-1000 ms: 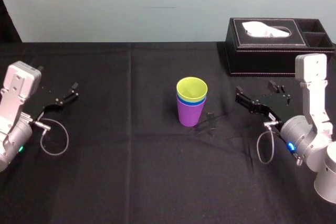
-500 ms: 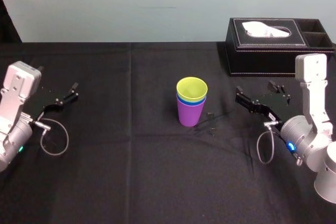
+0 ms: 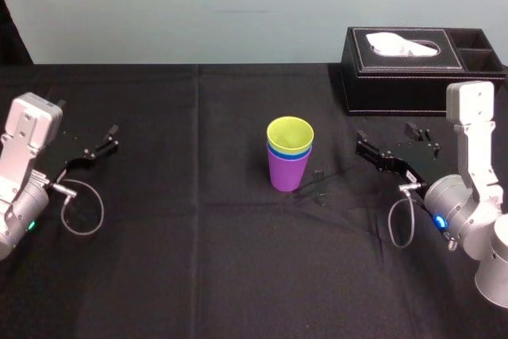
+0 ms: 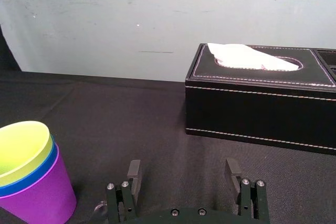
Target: Stack the three plastic cups sequentially using one hand.
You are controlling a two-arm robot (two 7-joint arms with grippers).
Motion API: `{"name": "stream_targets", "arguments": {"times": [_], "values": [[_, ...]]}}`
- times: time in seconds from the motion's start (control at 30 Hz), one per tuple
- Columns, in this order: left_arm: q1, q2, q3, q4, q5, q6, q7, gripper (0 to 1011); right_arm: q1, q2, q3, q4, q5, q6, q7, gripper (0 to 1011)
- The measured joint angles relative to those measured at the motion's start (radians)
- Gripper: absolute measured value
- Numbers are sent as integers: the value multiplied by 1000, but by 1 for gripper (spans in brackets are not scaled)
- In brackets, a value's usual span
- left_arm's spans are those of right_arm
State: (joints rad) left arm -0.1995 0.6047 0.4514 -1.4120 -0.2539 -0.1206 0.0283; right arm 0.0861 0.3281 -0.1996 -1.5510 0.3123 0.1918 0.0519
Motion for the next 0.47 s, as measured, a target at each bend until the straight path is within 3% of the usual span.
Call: {"name": "stream_targets", "arguments": {"times": [0.47], "values": [[0, 0, 0, 0, 0, 0, 0, 1011, 0, 0, 0, 0, 0, 0, 0, 1004]]}}
